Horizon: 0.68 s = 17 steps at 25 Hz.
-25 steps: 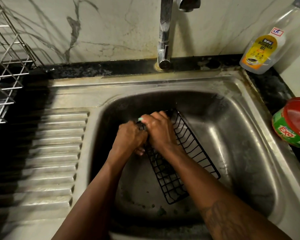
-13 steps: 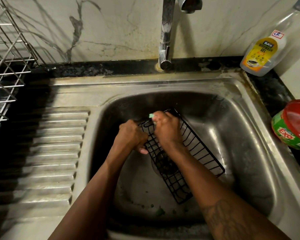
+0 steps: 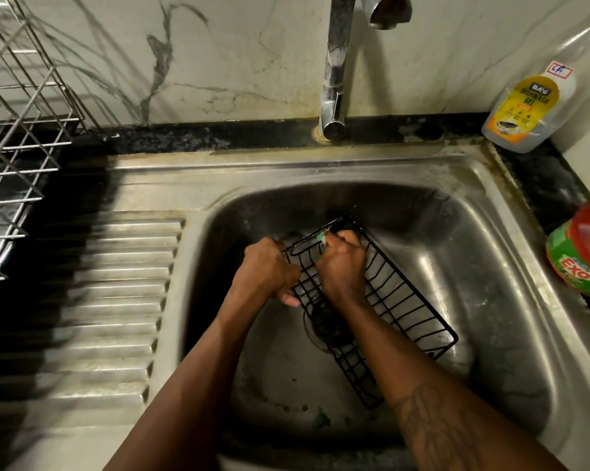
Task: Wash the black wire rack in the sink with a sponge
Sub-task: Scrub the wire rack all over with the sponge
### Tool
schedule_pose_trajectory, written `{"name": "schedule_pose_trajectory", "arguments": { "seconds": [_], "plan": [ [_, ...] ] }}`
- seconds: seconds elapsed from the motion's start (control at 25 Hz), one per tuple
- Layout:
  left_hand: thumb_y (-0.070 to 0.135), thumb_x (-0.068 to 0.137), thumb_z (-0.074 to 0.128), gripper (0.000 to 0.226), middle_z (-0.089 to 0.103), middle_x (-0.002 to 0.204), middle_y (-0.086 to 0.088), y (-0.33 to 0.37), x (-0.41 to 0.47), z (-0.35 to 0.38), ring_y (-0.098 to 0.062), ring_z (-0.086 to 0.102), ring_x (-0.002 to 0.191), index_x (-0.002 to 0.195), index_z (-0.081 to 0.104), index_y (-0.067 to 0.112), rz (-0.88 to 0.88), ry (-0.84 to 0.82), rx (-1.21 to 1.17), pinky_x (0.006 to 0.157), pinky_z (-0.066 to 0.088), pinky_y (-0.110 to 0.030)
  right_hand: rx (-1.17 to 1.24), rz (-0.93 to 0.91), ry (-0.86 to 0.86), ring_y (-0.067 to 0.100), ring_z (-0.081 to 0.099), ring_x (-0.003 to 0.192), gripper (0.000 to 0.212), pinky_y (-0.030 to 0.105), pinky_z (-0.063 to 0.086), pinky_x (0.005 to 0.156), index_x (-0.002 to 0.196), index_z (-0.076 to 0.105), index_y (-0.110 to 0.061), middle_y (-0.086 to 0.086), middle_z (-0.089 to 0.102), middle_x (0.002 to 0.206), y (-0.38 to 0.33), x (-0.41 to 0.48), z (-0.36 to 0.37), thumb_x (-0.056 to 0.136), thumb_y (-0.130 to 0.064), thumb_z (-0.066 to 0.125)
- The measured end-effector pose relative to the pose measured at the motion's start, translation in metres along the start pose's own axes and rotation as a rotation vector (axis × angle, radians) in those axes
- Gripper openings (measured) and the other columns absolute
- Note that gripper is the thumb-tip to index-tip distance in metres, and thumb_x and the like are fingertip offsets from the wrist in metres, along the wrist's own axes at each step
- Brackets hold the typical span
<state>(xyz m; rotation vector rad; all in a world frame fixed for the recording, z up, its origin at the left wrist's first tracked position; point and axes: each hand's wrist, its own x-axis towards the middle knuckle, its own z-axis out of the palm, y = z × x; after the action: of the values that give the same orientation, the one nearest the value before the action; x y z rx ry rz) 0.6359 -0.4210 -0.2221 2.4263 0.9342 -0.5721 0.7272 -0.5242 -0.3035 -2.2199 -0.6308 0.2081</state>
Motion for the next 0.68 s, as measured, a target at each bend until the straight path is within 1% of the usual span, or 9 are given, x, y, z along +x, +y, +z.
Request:
{"name": "schedule_pose_trajectory", "arguments": {
  "seconds": [0.08,0.16,0.28,0.36,0.44,0.48,0.52,0.6,0.68],
  "plan": [
    [0.054,0.088,0.07,0.05,0.059,0.126,-0.001,0.0,0.0,0.003,-0.021,0.059,0.118,0.115,0.064,0.012,0.002,-0.015,0.018,0.103,0.05,-0.037,-0.046,0.046,-0.097,0.007,0.053,0.08,0.025,0.009,0.039,0.054,0.123,0.061,-0.012,-0.003,0.053,0.105,-0.003,0.001,0.002,0.102,-0.009,0.049],
    [0.036,0.09,0.071,0.04,0.067,0.114,-0.005,-0.003,0.004,0.01,-0.022,0.071,0.1,0.116,0.063,0.007,0.097,-0.024,0.101,0.086,0.06,-0.035,-0.093,0.02,-0.155,0.017,0.058,0.084,0.022,0.015,0.04,0.059,0.118,0.063,-0.011,0.003,0.057,0.1,-0.007,0.005,0.0,0.101,-0.01,0.05],
    [0.05,0.086,0.074,0.048,0.061,0.125,0.004,-0.001,0.003,0.005,-0.019,0.059,0.12,0.115,0.064,0.014,0.04,-0.023,0.027,0.102,0.049,-0.031,-0.252,-0.119,-0.179,0.017,0.058,0.079,0.017,0.017,0.034,0.059,0.089,0.065,-0.015,0.004,0.056,0.092,-0.009,0.008,0.001,0.096,-0.004,0.053],
    [0.049,0.087,0.073,0.04,0.065,0.114,0.008,-0.001,0.002,0.002,-0.015,0.061,0.116,0.108,0.065,0.017,-0.068,0.019,-0.08,0.09,0.049,-0.021,-0.093,-0.006,-0.254,0.016,0.06,0.076,0.013,0.017,0.038,0.055,0.083,0.065,-0.014,0.0,0.057,0.085,-0.015,0.005,0.005,0.095,-0.008,0.061],
    [0.034,0.086,0.075,0.027,0.071,0.088,0.005,-0.005,0.004,0.009,-0.009,0.069,0.083,0.102,0.066,0.013,0.05,0.045,0.212,0.057,0.048,-0.011,0.276,0.253,-0.399,0.016,0.067,0.077,0.009,0.023,0.052,0.061,0.084,0.071,-0.011,0.002,0.069,0.081,-0.025,0.004,0.009,0.092,-0.01,0.066],
    [0.032,0.086,0.074,0.027,0.071,0.088,0.002,-0.005,0.002,0.008,-0.009,0.069,0.075,0.103,0.067,0.012,0.041,0.042,0.177,0.05,0.048,-0.011,0.542,0.444,-0.435,0.016,0.065,0.076,0.012,0.026,0.055,0.067,0.084,0.071,-0.008,0.005,0.069,0.08,-0.029,0.005,0.008,0.093,-0.006,0.063],
    [0.035,0.086,0.074,0.03,0.071,0.097,-0.001,-0.004,0.002,0.007,-0.012,0.07,0.079,0.106,0.067,0.014,0.038,0.047,0.116,0.055,0.055,-0.016,0.875,0.65,-0.412,0.017,0.061,0.075,0.016,0.028,0.054,0.07,0.083,0.068,-0.003,0.009,0.066,0.08,-0.033,0.009,0.004,0.094,0.001,0.057],
    [0.051,0.087,0.072,0.045,0.061,0.121,-0.001,0.0,0.0,0.004,-0.02,0.065,0.107,0.115,0.064,0.017,-0.03,-0.005,-0.031,0.083,0.059,-0.031,1.548,1.024,-0.197,0.019,0.055,0.076,0.019,0.025,0.055,0.064,0.092,0.06,0.006,0.016,0.057,0.087,-0.03,0.022,-0.01,0.096,0.012,0.042],
    [0.051,0.086,0.073,0.048,0.055,0.127,-0.001,0.003,-0.007,0.002,-0.022,0.058,0.117,0.12,0.063,0.019,-0.147,-0.005,-0.251,0.094,0.055,-0.033,1.819,1.139,0.059,0.024,0.058,0.08,0.026,0.025,0.058,0.054,0.113,0.058,0.009,0.022,0.055,0.097,-0.02,0.035,-0.019,0.096,0.015,0.039]
  ]
}}
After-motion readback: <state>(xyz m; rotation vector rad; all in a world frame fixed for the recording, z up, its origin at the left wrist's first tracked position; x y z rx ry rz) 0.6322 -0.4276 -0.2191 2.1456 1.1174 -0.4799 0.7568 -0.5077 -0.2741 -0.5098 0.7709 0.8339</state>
